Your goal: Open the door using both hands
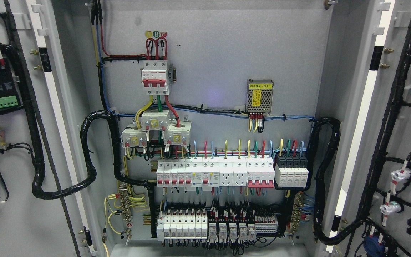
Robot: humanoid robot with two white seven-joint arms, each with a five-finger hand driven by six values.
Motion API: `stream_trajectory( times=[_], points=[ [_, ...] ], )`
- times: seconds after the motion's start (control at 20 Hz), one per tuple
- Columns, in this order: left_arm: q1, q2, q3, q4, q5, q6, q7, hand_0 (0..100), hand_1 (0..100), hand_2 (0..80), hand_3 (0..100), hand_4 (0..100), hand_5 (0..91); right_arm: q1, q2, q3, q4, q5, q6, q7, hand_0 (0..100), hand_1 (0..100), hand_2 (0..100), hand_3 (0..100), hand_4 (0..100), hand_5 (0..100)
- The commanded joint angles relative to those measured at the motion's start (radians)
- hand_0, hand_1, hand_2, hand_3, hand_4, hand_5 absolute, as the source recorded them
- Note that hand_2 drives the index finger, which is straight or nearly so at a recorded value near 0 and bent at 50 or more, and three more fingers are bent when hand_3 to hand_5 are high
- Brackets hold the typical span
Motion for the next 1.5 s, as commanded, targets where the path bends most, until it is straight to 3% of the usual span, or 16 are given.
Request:
stream_trajectory(
  times=[0.0,0.2,0.3,0.45,0.8,1.45],
  points=[
    [-0.078,-0.076,0.007,0.42,0.021,0.05,-0.001,12,39,0.0,0,0,0.0,-0.069,0.044,-0.028,0.192,0.099,0.084,-0.059,12,39,0,0,0,0],
    [-0.086,-0.074,0.018,0.429,0.022,0.1,-0.006,12,39,0.0,0,0,0.0,-0.101,0.053,-0.028,0.189,0.115,0.135,-0.141,12,39,0,0,0,0],
    [-0.107,-0.074,0.033,0.429,0.02,0.144,-0.006,12,39,0.0,0,0,0.0,-0.11,0.055,-0.026,0.187,0.115,0.136,-0.158,12,39,0,0,0,0],
    [-0.132,-0.071,0.039,0.42,0.018,0.199,-0.007,12,39,0.0,0,0,0.0,-0.115,0.053,-0.026,0.187,0.115,0.138,-0.158,12,39,0,0,0,0],
    [-0.147,-0.073,0.032,0.417,-0.029,0.212,-0.006,12,39,0.0,0,0,0.0,-0.121,0.055,-0.028,0.187,0.115,0.138,-0.159,12,39,0,0,0,0],
    [-0.147,-0.074,0.029,0.415,-0.026,0.204,-0.006,12,39,0.0,0,0,0.0,-0.123,0.06,-0.028,0.187,0.116,0.138,-0.159,12,39,0,0,0,0]
  ],
)
